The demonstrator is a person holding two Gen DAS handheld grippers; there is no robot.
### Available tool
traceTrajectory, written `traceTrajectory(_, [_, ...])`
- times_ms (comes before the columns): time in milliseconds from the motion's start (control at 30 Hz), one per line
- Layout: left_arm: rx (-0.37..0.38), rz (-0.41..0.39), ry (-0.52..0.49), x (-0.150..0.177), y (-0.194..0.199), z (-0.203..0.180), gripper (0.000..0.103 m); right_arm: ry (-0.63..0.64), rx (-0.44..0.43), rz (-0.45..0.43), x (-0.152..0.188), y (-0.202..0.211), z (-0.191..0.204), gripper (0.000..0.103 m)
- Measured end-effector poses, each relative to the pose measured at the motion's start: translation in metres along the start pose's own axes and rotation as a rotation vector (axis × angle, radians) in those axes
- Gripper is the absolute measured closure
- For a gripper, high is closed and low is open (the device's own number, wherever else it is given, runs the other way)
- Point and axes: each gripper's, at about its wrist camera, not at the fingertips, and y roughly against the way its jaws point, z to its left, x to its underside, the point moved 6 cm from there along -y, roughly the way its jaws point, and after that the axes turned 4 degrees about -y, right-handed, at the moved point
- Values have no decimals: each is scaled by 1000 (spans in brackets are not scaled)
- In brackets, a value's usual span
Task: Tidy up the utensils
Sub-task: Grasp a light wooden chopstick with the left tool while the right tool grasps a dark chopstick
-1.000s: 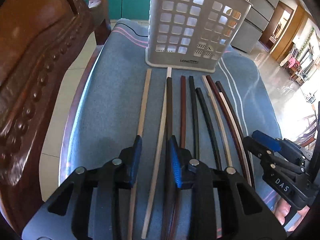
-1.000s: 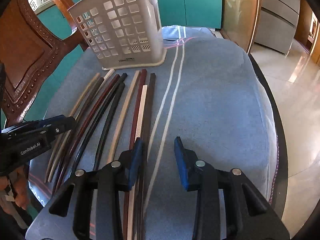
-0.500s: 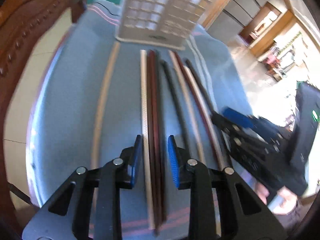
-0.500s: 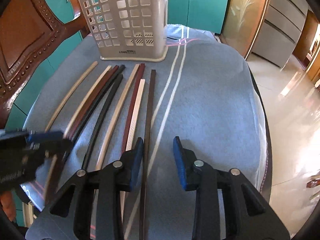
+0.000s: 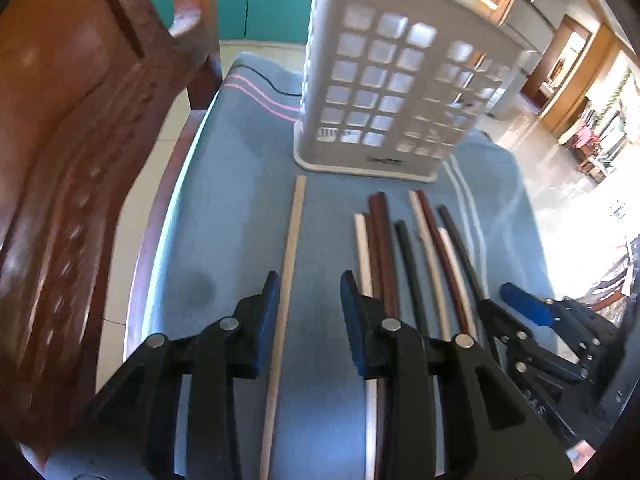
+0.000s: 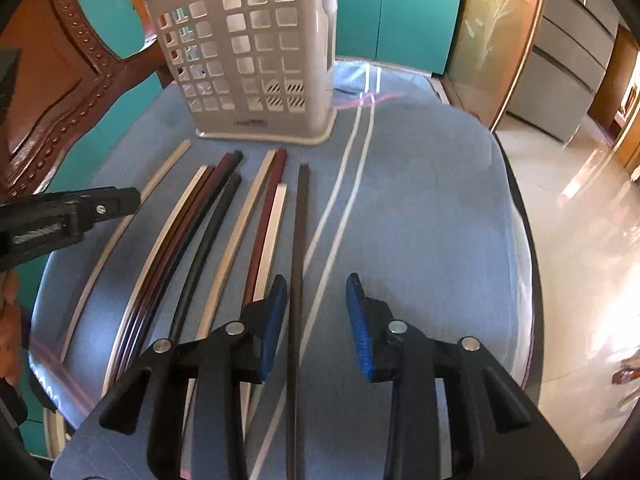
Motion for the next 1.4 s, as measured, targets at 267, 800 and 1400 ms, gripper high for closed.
traceTrajectory(267, [-39, 49, 8, -17, -33, 10, 70, 32, 17, 31, -38, -32, 4, 70])
traceTrajectory(800, [-127, 74, -64, -39, -48, -3, 69, 74, 49, 41, -47, -40, 8, 70])
traceTrajectory(1400, [-115, 63, -26, -14, -37, -11, 96, 31, -37, -27, -41, -25, 14, 96])
